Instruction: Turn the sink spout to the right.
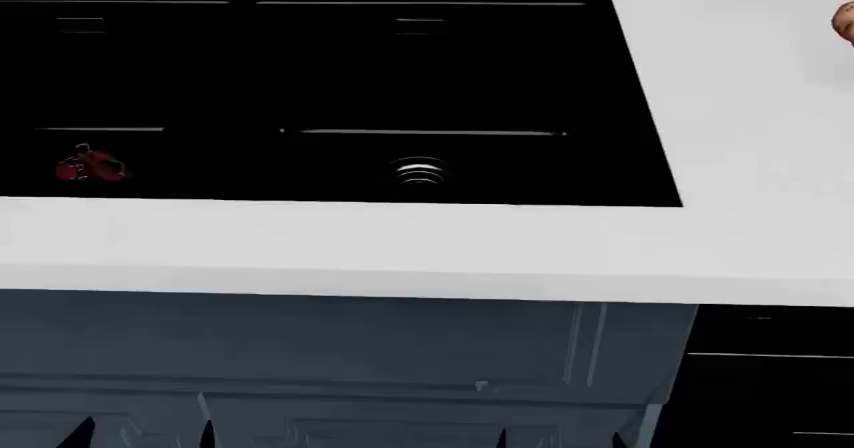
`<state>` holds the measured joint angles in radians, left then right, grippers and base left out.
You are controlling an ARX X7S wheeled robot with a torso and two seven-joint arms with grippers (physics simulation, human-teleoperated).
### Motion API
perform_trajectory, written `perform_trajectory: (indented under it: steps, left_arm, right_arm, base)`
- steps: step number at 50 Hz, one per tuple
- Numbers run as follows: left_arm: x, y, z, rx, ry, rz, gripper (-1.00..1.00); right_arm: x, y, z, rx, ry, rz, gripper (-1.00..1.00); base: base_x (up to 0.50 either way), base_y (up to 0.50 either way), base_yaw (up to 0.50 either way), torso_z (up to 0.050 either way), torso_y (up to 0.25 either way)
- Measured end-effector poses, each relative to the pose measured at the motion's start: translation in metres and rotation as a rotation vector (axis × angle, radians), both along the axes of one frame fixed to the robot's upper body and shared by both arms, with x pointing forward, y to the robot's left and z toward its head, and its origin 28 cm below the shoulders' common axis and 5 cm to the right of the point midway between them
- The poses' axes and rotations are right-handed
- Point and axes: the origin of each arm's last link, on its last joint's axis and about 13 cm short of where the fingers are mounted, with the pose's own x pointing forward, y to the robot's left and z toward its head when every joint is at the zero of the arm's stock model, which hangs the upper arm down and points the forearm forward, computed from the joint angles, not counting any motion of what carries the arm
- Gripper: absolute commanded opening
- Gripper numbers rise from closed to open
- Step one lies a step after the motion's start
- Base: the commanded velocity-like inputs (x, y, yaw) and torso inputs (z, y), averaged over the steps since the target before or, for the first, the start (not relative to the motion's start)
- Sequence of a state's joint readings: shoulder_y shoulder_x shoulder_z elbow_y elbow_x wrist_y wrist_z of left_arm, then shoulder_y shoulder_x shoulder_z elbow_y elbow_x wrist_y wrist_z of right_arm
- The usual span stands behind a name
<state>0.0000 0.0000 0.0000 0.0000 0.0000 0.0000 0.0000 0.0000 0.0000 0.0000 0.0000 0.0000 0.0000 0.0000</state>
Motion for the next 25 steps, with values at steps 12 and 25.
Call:
perform_trajectory:
  steps: [12, 25]
  left_arm:
    - [-0.0011, 0.0006, 0.0, 0.005, -0.007, 0.0, 1.0]
    - [-0.0007, 0.0002, -0.0002, 0.008, -0.006, -0.001, 1.0]
  right_arm:
    - [0.0013, -0.0001, 0.0004, -0.009, -0.004, 0.0, 1.0]
    - [0.0005, 0.0006, 0.0002, -0.009, 0.0, -0.002, 1.0]
  base:
    - [0.0, 0.0, 0.0, 0.0, 0.0]
    - [0.0, 0.0, 0.0, 0.0, 0.0]
